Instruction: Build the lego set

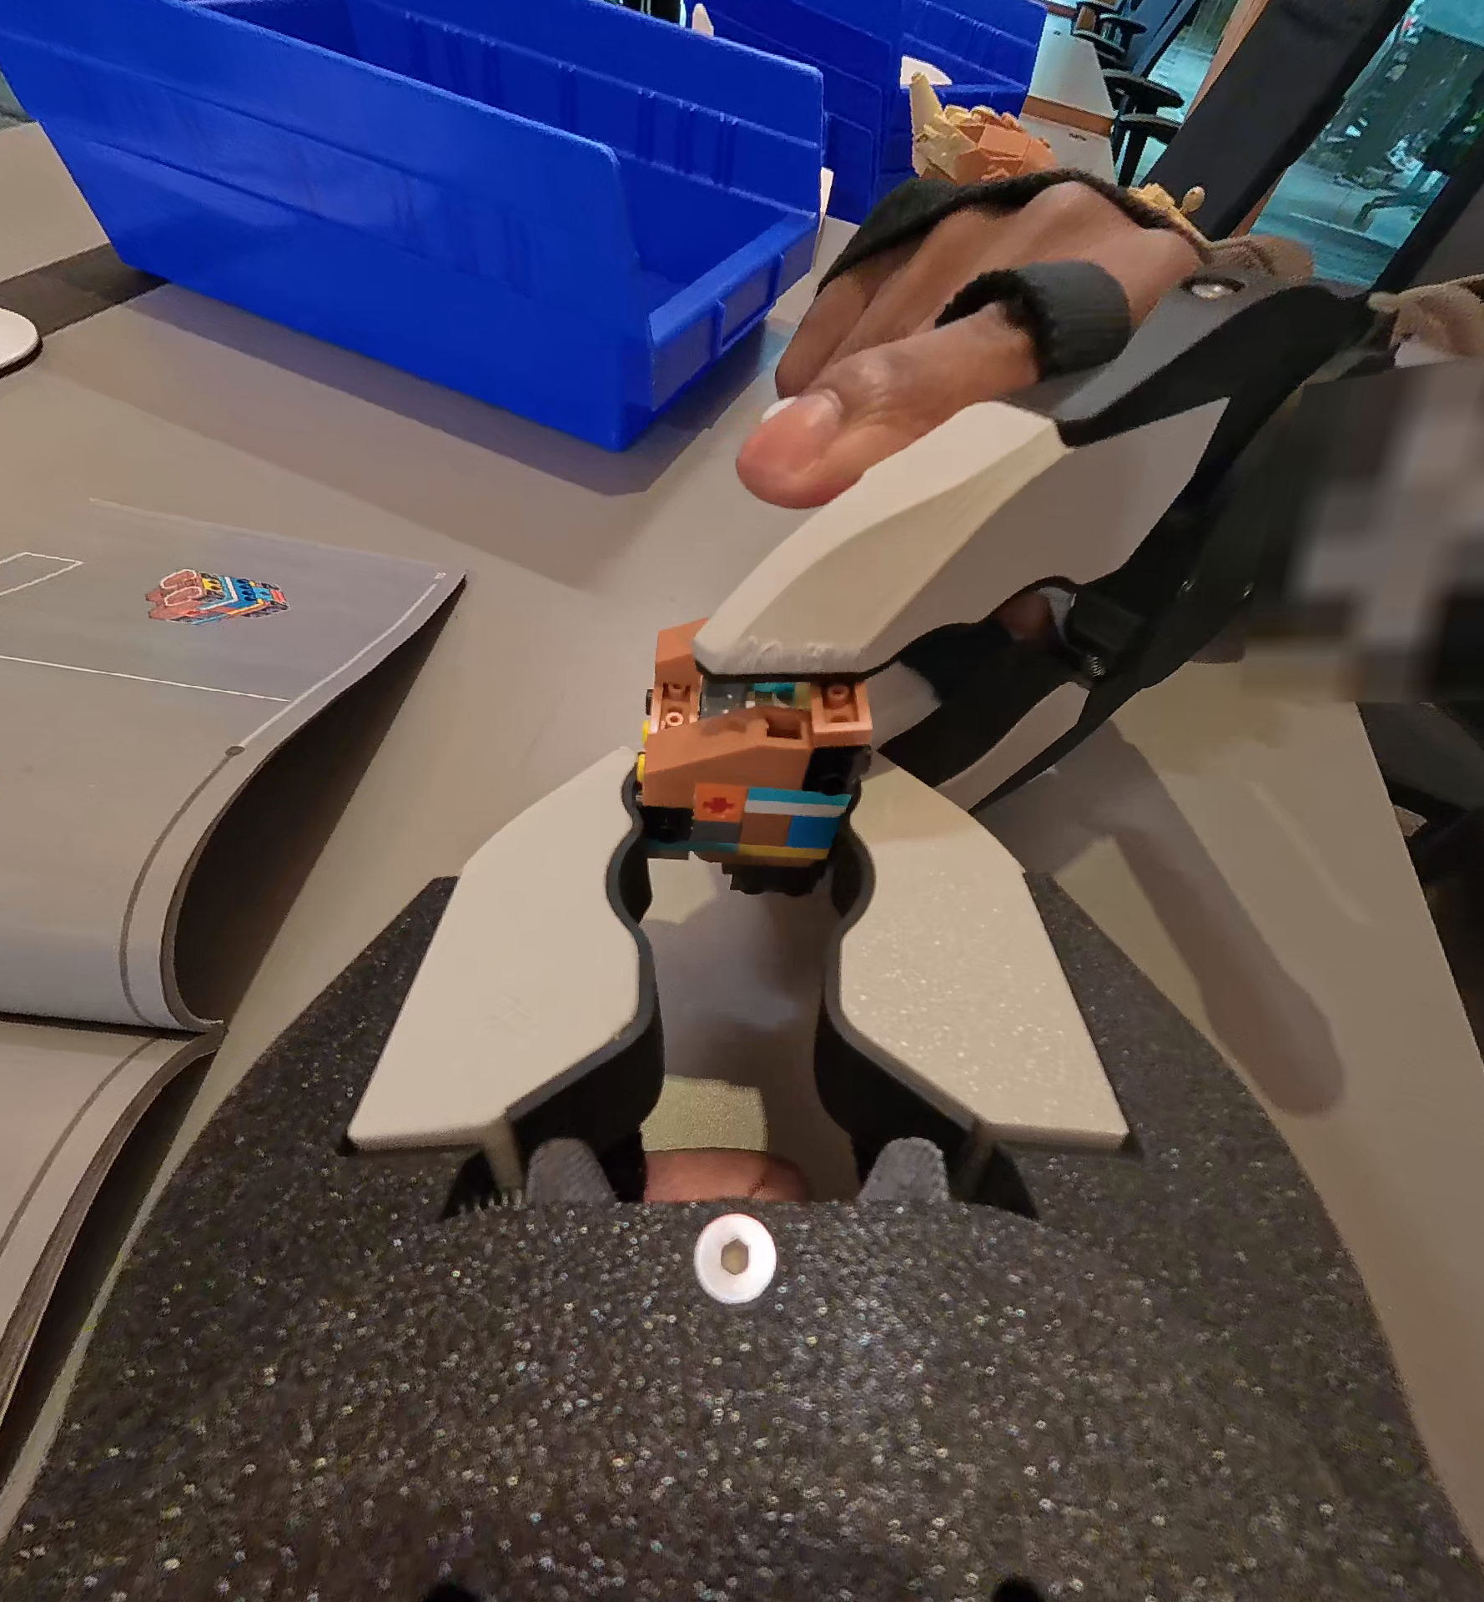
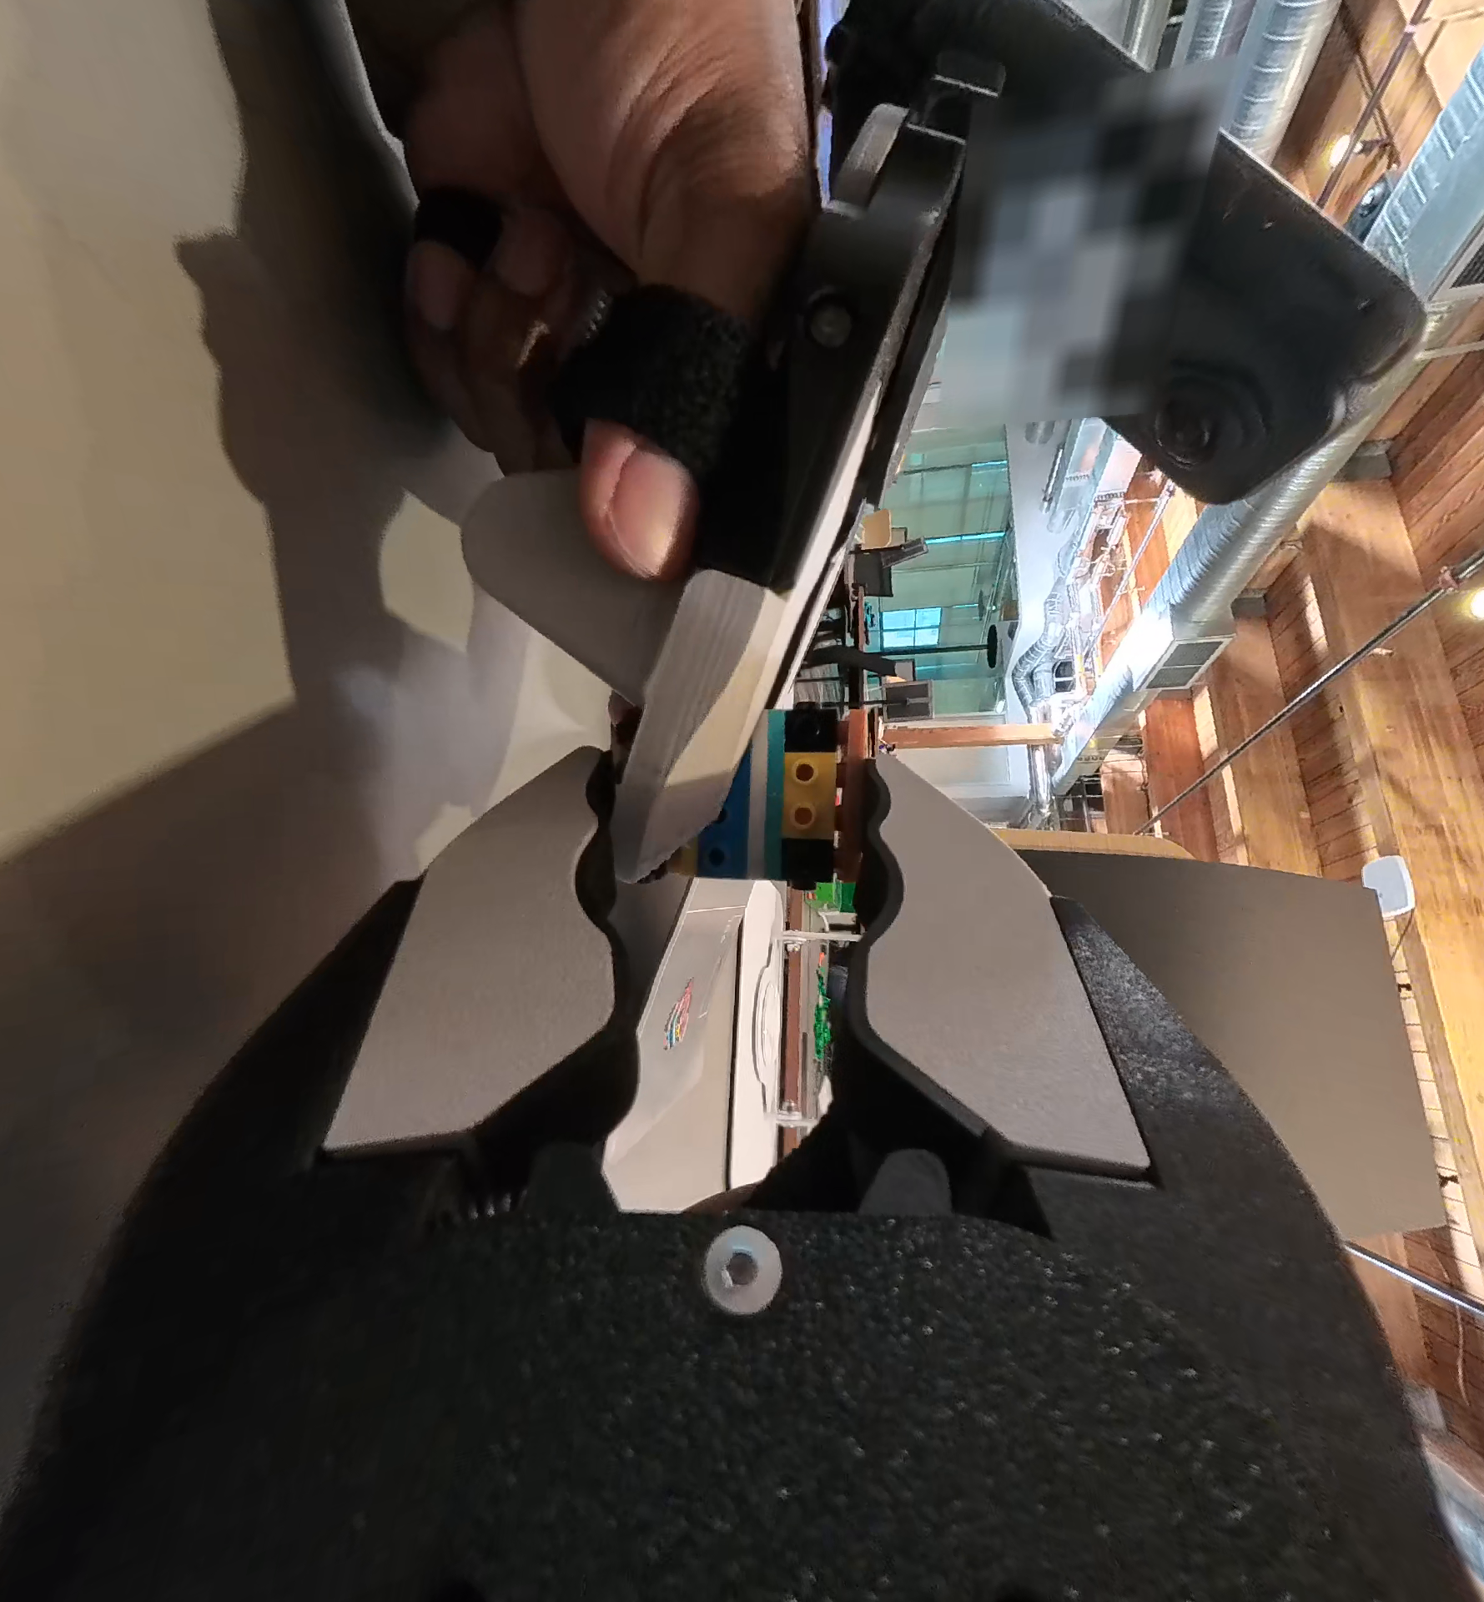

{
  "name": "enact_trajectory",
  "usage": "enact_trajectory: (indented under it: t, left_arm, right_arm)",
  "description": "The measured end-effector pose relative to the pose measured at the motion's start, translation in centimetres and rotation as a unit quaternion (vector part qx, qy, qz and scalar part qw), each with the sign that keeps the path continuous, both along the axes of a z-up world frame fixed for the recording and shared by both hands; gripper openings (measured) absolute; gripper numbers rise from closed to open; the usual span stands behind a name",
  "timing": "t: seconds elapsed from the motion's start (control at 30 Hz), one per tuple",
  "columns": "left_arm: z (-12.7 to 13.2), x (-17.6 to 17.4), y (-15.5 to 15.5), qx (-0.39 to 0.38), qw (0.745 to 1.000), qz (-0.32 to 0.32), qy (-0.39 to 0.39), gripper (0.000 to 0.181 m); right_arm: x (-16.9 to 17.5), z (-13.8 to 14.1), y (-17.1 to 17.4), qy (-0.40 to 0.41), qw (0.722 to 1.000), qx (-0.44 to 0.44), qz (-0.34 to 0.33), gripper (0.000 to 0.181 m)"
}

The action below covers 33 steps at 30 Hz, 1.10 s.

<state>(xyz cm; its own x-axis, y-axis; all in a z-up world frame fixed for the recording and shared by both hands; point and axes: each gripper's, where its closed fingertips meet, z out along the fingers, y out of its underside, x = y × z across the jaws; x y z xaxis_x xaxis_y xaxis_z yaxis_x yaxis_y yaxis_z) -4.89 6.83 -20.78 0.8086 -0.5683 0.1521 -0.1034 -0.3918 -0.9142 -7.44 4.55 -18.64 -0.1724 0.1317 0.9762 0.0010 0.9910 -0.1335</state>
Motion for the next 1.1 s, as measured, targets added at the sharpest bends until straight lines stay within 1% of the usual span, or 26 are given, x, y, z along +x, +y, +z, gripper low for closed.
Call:
enact_trajectory:
  t: [0.13,0.27,0.37,0.47,0.73,1.0,1.1]
  left_arm:
    - [-0.1,-0.1,0.0,-0.006,1.0,0.003,-0.001,0.039]
    - [0.0,-0.1,0.0,-0.009,1.0,0.002,-0.012,0.039]
    - [-0.1,-0.1,0.0,-0.015,1.0,0.0,-0.018,0.039]
    - [0.0,0.2,-0.1,-0.023,0.999,-0.008,-0.04,0.039]
    - [0.3,0.3,-0.1,-0.014,0.999,-0.01,-0.043,0.04]
    - [0.6,0.0,0.1,-0.003,0.999,-0.006,-0.045,0.04]
    - [0.6,-0.1,0.1,-0.002,0.999,-0.003,-0.045,0.04]
  right_arm:
    - [-0.1,-0.2,0.0,-0.004,1.0,0.008,-0.004,0.052]
    - [-0.1,-0.1,0.1,-0.006,1.0,-0.004,-0.011,0.053]
    - [-0.2,-0.1,0.1,0.001,1.0,-0.001,-0.02,0.054]
    - [-0.3,0.0,0.2,0.017,1.0,0.011,-0.021,0.056]
    - [-0.3,0.2,0.0,0.023,1.0,0.001,-0.019,0.058]
    - [-0.2,1.0,0.2,0.036,0.999,-0.011,-0.02,0.064]
    - [-0.1,1.1,0.2,0.039,0.999,-0.012,-0.018,0.063]
